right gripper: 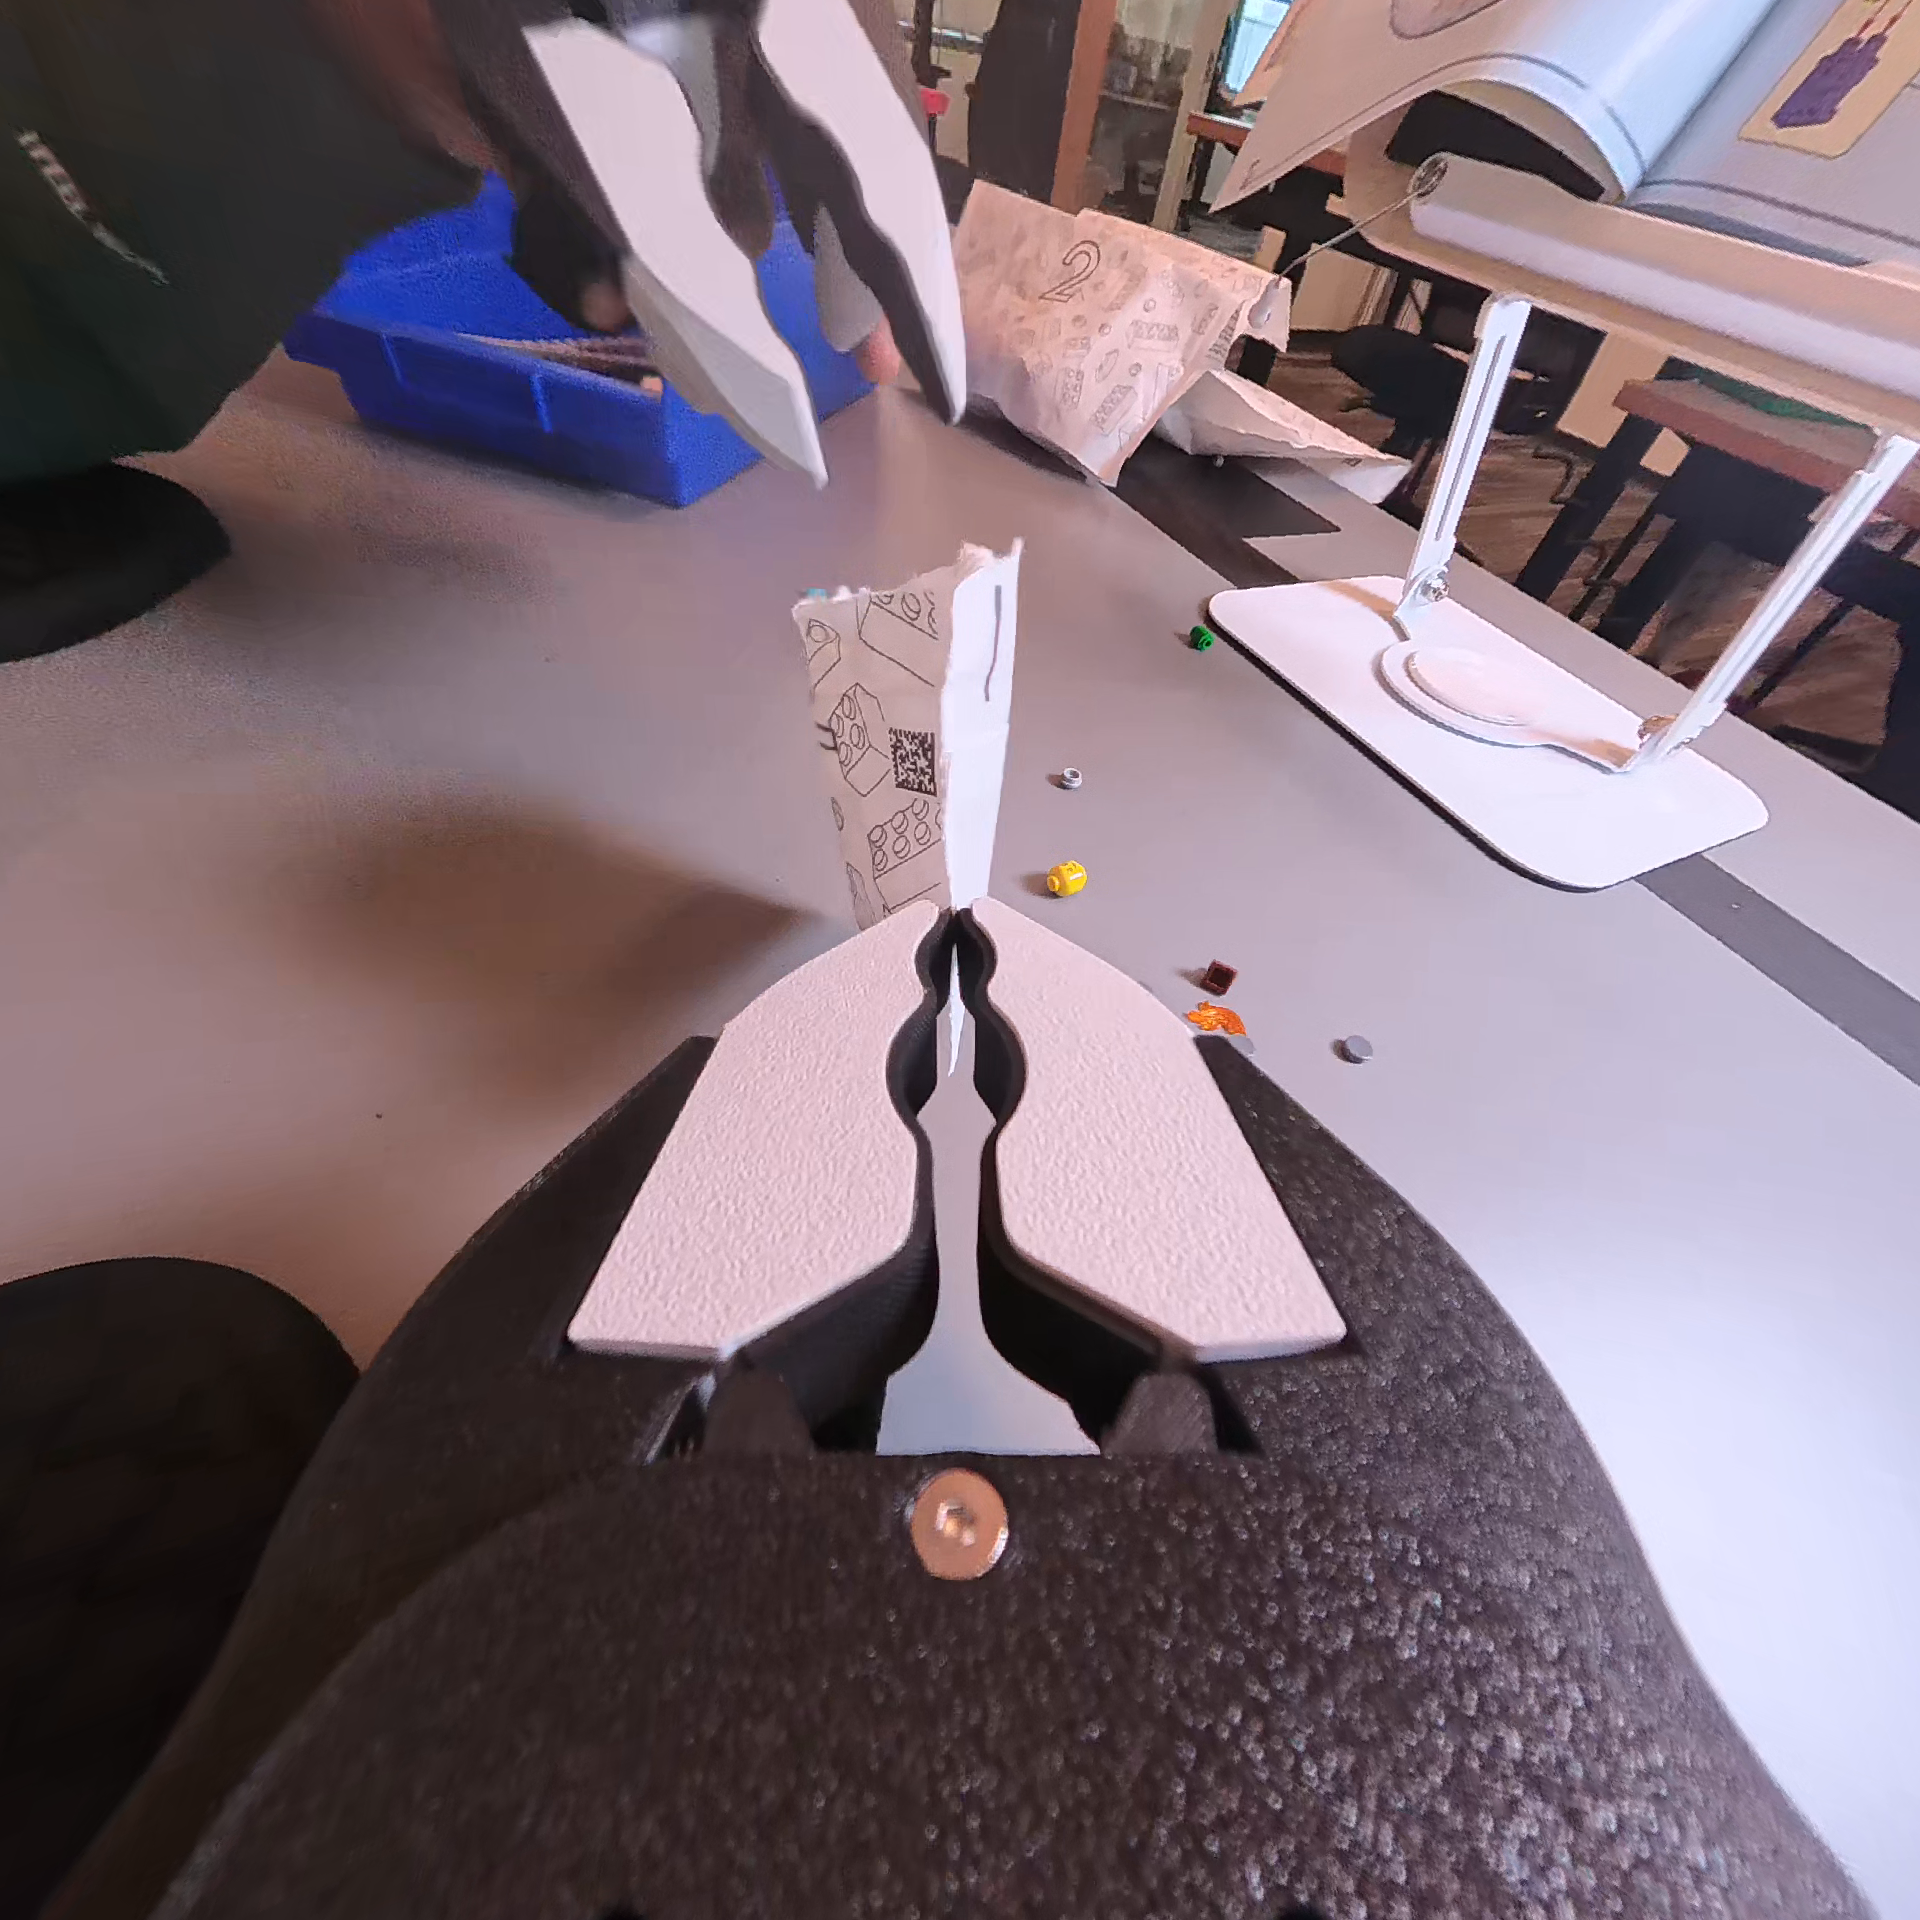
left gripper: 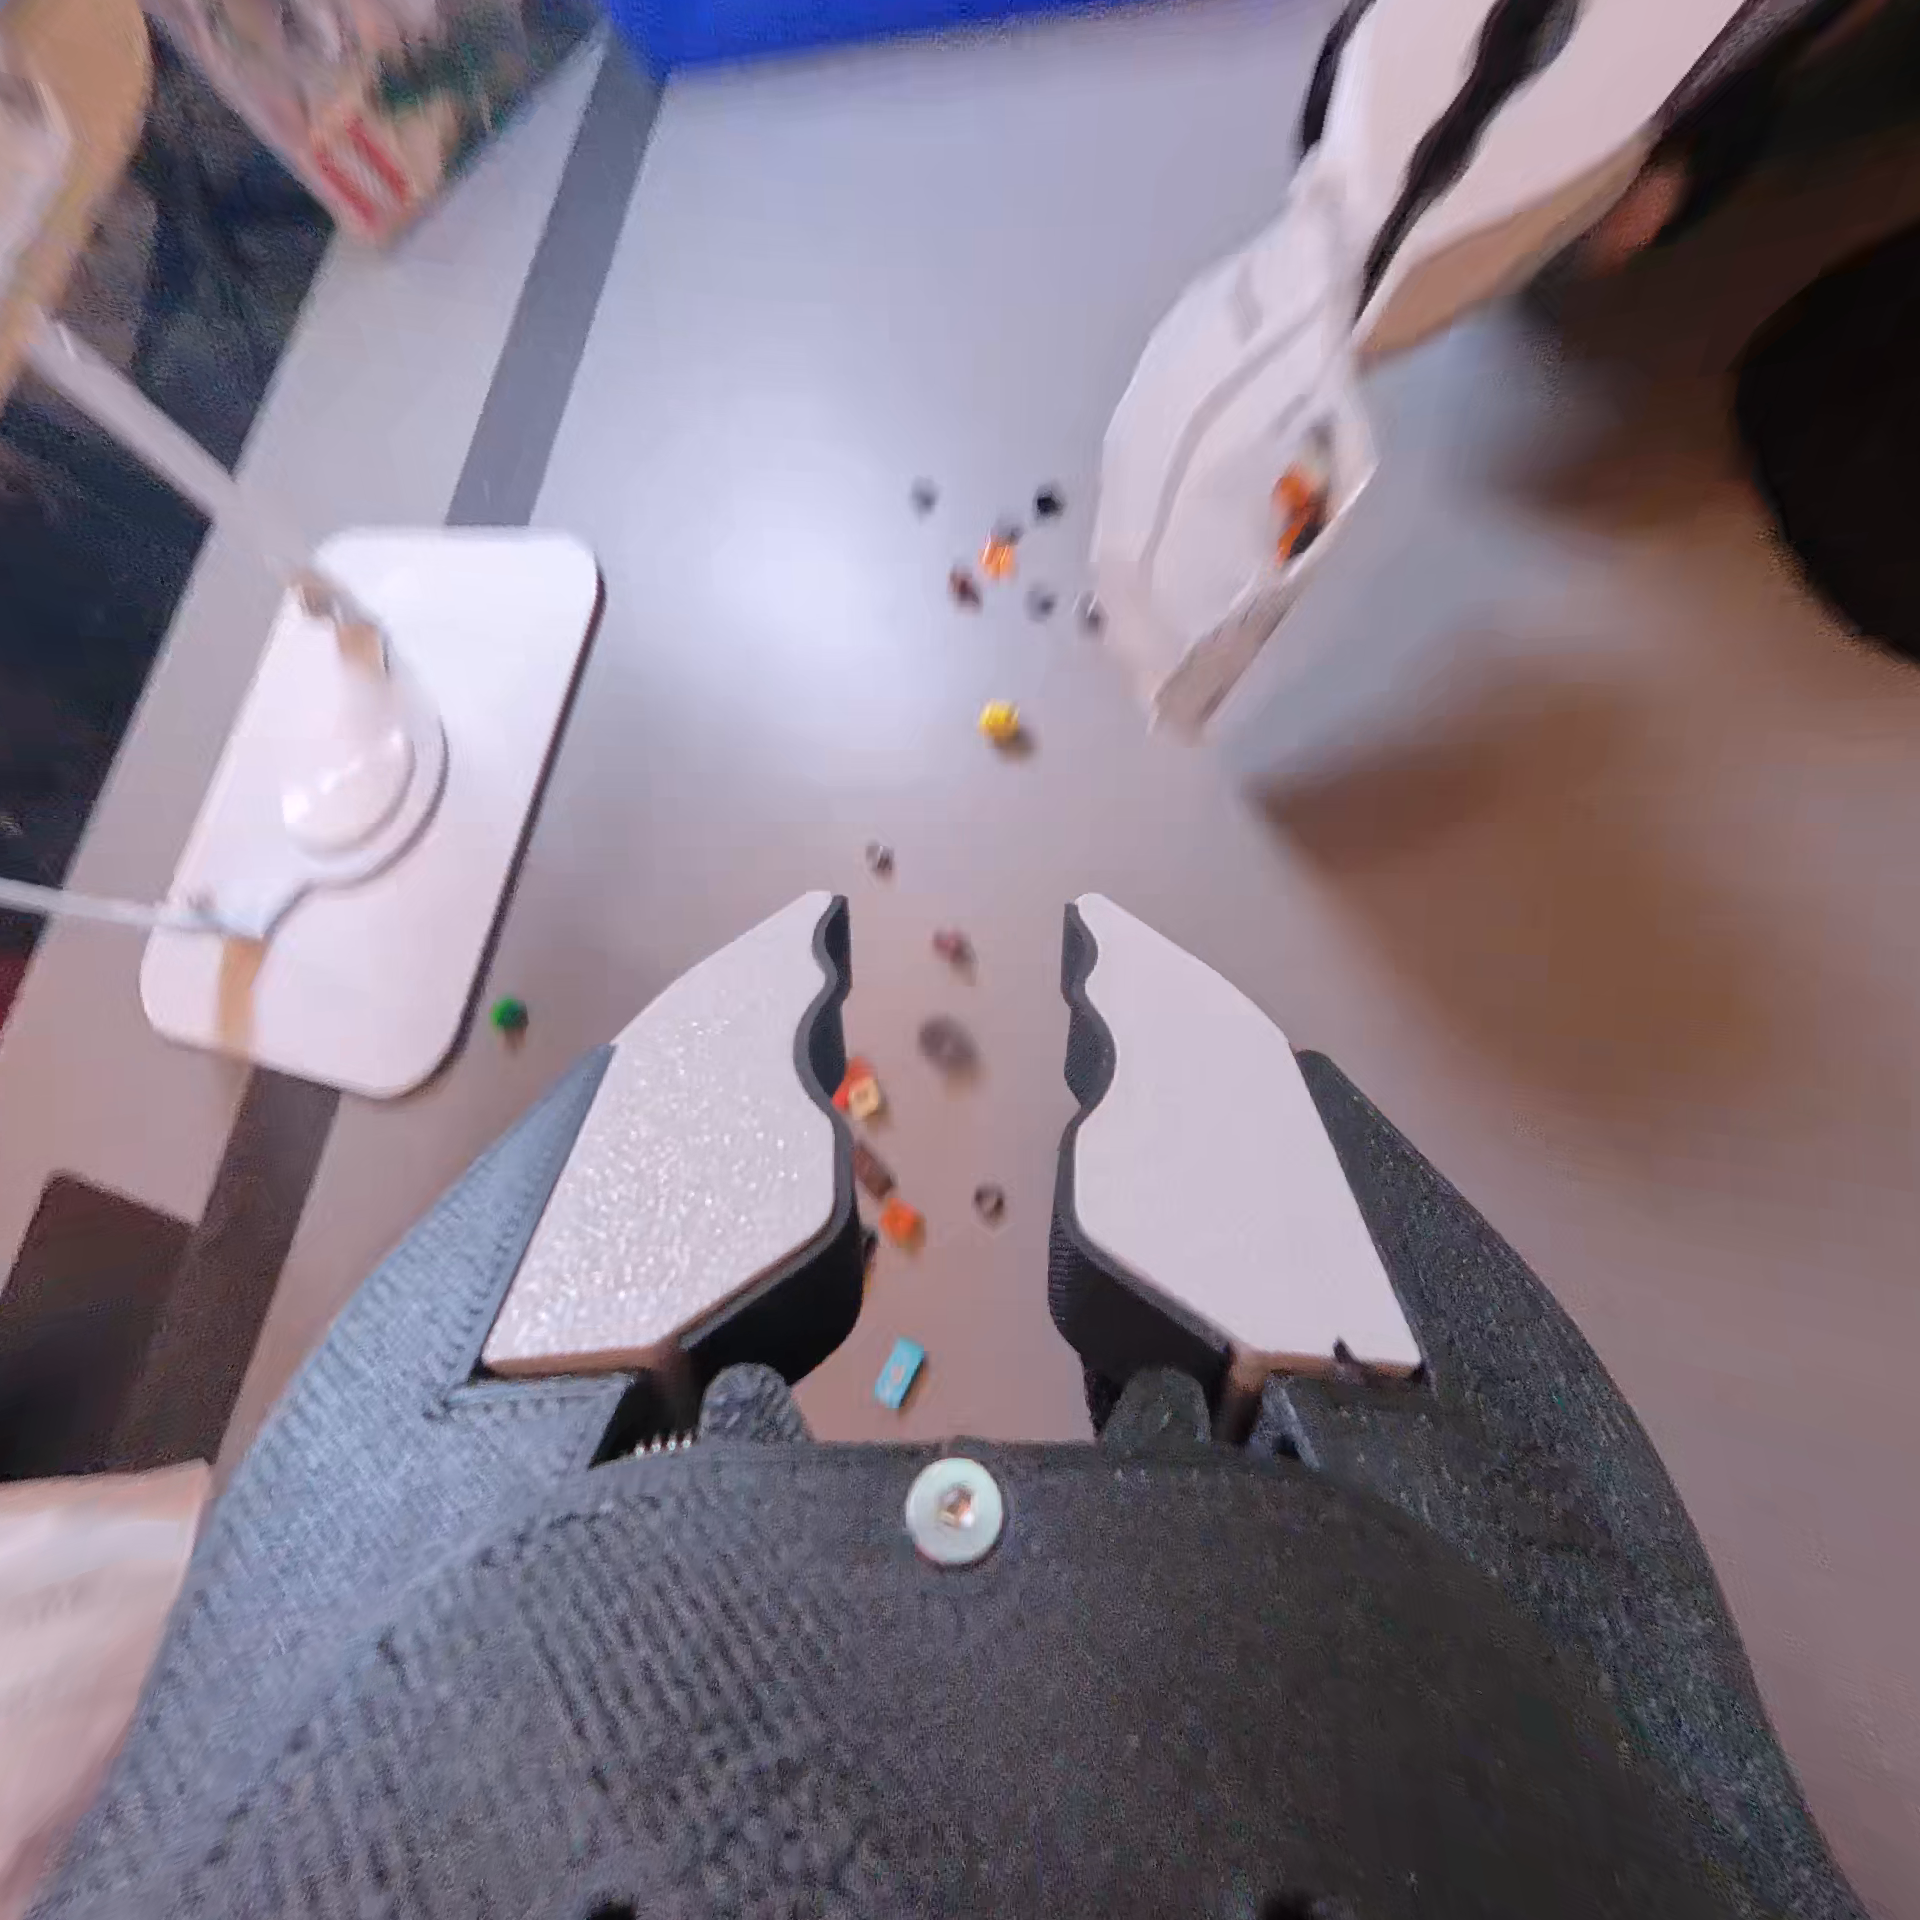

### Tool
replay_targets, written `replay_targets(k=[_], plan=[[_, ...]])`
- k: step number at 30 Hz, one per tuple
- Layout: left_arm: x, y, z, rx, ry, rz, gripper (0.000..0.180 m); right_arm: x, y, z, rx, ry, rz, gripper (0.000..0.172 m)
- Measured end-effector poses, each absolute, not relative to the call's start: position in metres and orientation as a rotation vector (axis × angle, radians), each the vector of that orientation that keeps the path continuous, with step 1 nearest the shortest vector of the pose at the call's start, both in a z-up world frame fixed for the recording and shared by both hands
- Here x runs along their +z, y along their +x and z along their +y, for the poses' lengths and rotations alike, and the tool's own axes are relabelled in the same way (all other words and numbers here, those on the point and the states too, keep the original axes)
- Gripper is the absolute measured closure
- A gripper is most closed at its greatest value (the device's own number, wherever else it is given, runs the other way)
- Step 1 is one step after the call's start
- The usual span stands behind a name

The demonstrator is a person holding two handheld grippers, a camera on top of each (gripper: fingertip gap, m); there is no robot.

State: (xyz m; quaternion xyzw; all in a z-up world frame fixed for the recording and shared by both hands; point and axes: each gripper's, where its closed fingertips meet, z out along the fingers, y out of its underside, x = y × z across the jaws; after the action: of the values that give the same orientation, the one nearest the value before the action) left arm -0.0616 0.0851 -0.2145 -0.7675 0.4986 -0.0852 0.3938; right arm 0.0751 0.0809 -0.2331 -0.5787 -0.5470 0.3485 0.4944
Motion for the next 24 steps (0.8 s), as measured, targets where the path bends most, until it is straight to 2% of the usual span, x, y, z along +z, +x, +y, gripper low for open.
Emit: replay_targets(k=[6, 12, 14, 17, 21, 24], plan=[[-0.29, -0.092, 0.098, -0.31, -2.212, 1.18, 0.144, -0.236, 0.076, 0.083, 0.847, -1.423, -1.321, 0.171], [-0.305, -0.083, 0.1, -0.277, -2.216, 1.237, 0.167, -0.238, 0.075, 0.083, 0.854, -1.425, -1.327, 0.171], [-0.306, -0.081, 0.102, -0.259, -2.213, 1.241, 0.167, -0.237, 0.075, 0.082, 0.854, -1.422, -1.329, 0.171], [-0.283, -0.066, 0.099, -0.323, -2.12, 1.223, 0.167, -0.238, 0.075, 0.08, 0.851, -1.415, -1.338, 0.171], [-0.206, -0.01, 0.073, -0.526, -1.796, 1.229, 0.167, -0.238, 0.073, 0.077, 0.841, -1.397, -1.359, 0.171], [-0.197, 0.016, 0.058, -0.51, -1.729, 1.301, 0.162, -0.238, 0.071, 0.074, 0.842, -1.376, -1.371, 0.171]])
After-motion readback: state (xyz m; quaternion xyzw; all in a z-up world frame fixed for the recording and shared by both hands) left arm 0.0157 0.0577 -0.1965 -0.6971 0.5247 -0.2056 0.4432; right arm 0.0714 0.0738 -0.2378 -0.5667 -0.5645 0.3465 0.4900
